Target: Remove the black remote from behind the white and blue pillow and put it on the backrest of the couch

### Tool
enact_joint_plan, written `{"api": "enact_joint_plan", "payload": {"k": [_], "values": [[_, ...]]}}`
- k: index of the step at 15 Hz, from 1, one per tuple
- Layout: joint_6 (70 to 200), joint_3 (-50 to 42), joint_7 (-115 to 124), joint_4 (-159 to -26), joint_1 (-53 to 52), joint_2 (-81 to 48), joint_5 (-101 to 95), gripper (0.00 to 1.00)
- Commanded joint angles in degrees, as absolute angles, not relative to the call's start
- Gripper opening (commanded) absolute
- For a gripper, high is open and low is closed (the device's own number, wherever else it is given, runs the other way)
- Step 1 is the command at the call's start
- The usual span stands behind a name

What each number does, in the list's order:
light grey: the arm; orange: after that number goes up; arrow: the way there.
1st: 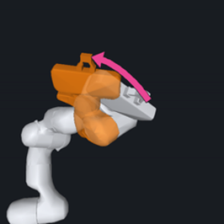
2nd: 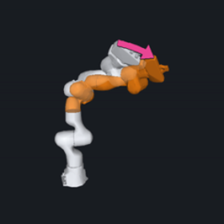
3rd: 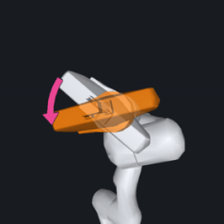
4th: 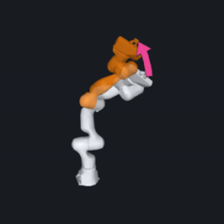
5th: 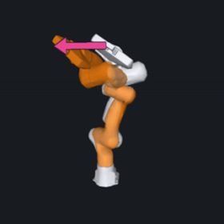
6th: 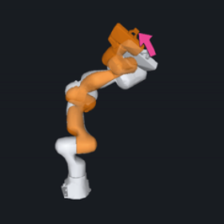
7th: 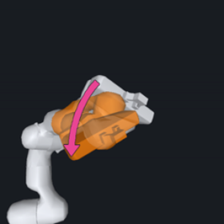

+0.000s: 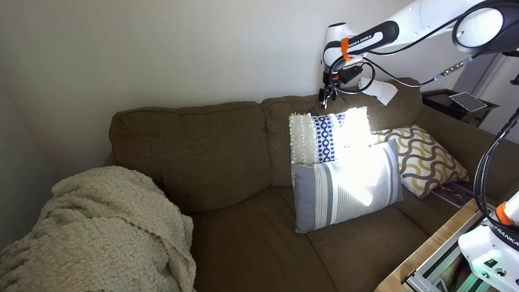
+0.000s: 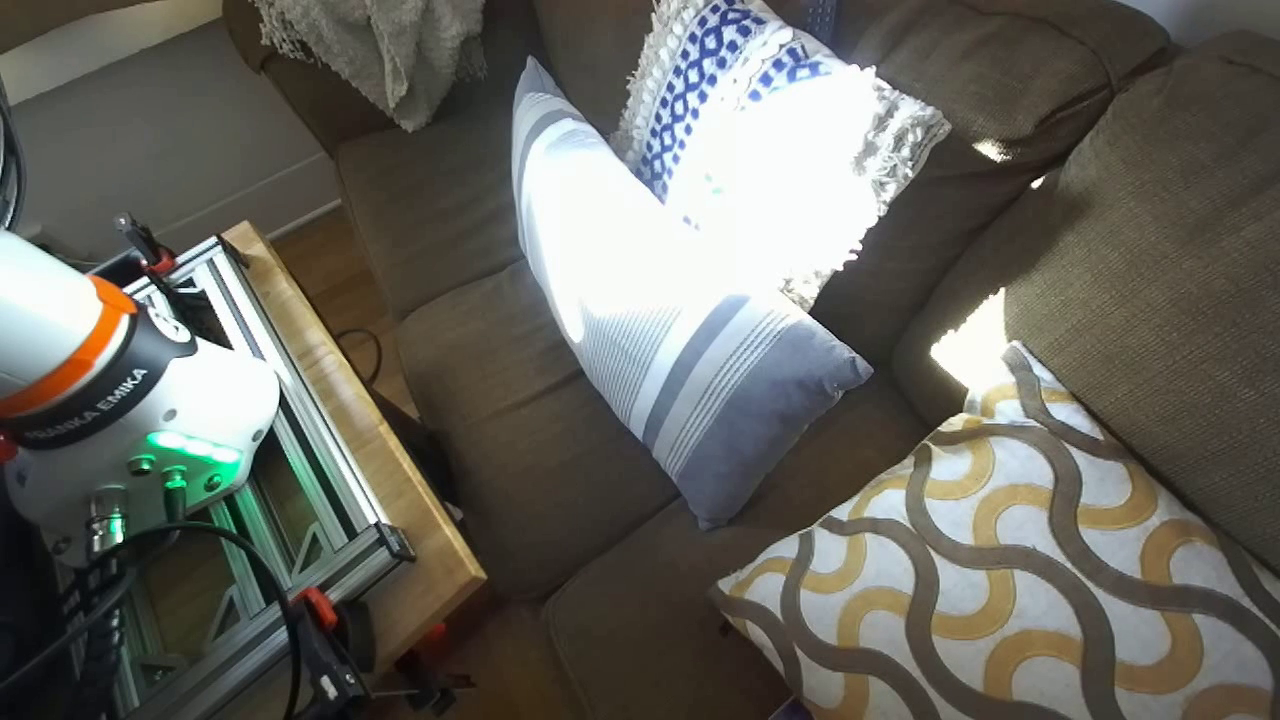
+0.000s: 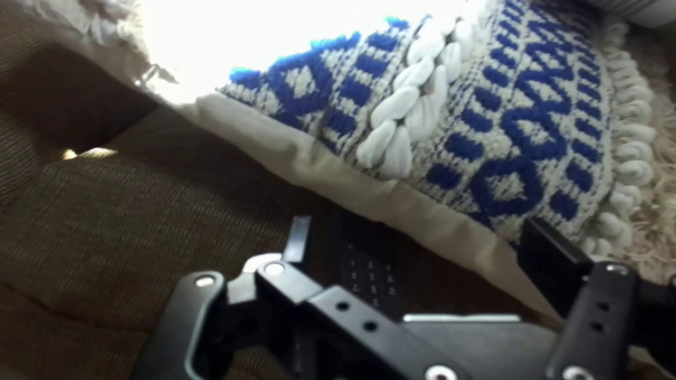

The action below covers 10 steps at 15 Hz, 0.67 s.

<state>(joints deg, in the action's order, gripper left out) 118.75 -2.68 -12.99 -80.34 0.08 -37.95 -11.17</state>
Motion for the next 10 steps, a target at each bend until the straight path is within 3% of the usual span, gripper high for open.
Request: {"api": "enact_joint_plan", "payload": {"k": [1, 10], "values": [[118.3, -4.3, -11.5, -72.8, -0.7, -43.6, -15.8, 1.0], [124.0, -4.0, -6.1, -61.9, 0.2, -54.2, -13.0, 1.0]]}}
